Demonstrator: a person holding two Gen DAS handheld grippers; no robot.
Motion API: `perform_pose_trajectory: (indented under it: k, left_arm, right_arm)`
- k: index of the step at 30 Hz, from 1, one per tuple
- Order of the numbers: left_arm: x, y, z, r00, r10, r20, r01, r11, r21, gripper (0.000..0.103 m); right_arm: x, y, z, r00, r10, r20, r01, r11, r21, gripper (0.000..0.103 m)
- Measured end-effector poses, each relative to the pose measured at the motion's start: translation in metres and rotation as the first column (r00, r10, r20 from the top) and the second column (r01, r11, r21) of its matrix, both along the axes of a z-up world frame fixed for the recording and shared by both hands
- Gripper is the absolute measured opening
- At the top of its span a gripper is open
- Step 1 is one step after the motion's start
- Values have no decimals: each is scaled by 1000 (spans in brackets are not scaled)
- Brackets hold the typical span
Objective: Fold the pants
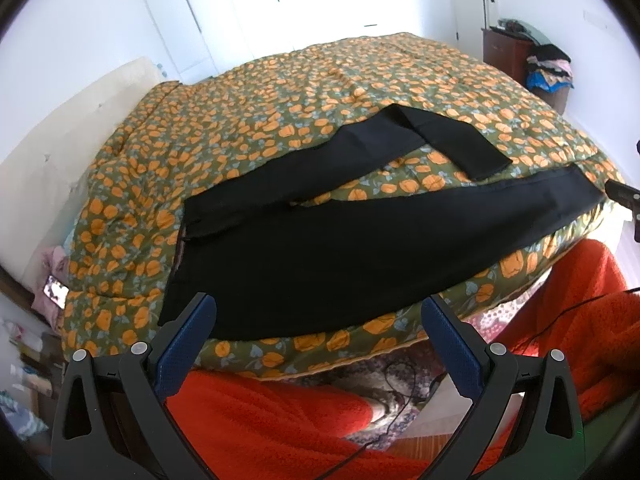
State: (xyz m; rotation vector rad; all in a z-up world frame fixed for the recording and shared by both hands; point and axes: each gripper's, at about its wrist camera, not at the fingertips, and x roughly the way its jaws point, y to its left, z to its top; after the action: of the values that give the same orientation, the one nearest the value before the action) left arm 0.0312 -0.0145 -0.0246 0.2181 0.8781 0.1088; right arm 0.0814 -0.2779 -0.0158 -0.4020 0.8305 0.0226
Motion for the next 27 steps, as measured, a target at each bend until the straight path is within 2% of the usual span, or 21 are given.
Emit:
perform_pose_trajectory:
  k: [3,4,6,8,10,11,12,14,16,17,18,19,20,21,22,24,27]
  left_arm:
    - [-7,2,8,999,10,41,-12,999,39,103]
    - [-13,5,20,995,23,102,-28,998,50,102]
    - [-25,16,49,974,39,222,-43,999,16,102]
    - [-35,29,81,938,49,343,-35,998,-45,102]
    - [-39,41,107,898,54,437,-16,996,-92,103]
    - [-38,45,117,880,50,472,6,993,-117,103]
    - [-35,49,124,868,37,495,40,989,-144,103]
    - [-19,53,130,880,22,475,84,976,-200,103]
    - [1,55,118,911,41,411,74,963,-260,103]
    - [7,55,108,920,70,385,48,956,-290,103]
    - [11,55,97,927,94,364,29,948,-317,103]
    - [15,56,80,935,127,332,1,933,-361,103]
    - [16,58,70,939,142,312,-14,925,-380,103]
    - [18,58,52,949,157,274,-36,917,-398,103]
    - [20,57,37,959,157,237,-53,918,-394,103]
    - [20,53,15,976,133,172,-68,937,-342,103]
    - [9,49,0,982,112,155,-69,964,-259,103]
  right_arm:
    - [-6,-2,5,1000,14,16,-14,1000,26,103]
    - [-11,-4,12,998,22,50,-25,998,54,103]
    - [-25,-13,32,987,30,156,-51,990,129,103]
    - [-44,-28,61,952,25,305,-90,975,201,103]
    - [-68,-45,93,872,9,490,-147,959,244,103]
    - [-79,-52,105,820,4,572,-179,952,250,103]
    - [-91,-59,118,749,0,662,-220,943,250,103]
    - [-96,-65,128,684,7,730,-283,924,257,103]
    - [-84,-65,126,658,55,751,-379,886,268,103]
    - [-72,-65,119,683,69,727,-399,869,292,103]
    - [-54,-61,107,750,76,657,-366,875,317,103]
    - [-30,-53,89,853,60,519,-270,901,340,103]
    - [-11,-48,70,919,46,391,-194,917,348,103]
    - [5,-43,41,957,63,284,-170,913,370,103]
    - [11,-41,23,967,76,243,-169,907,387,103]
    - [25,-34,-12,985,85,150,-134,923,360,103]
    - [54,-26,-51,988,155,15,-150,925,350,102]
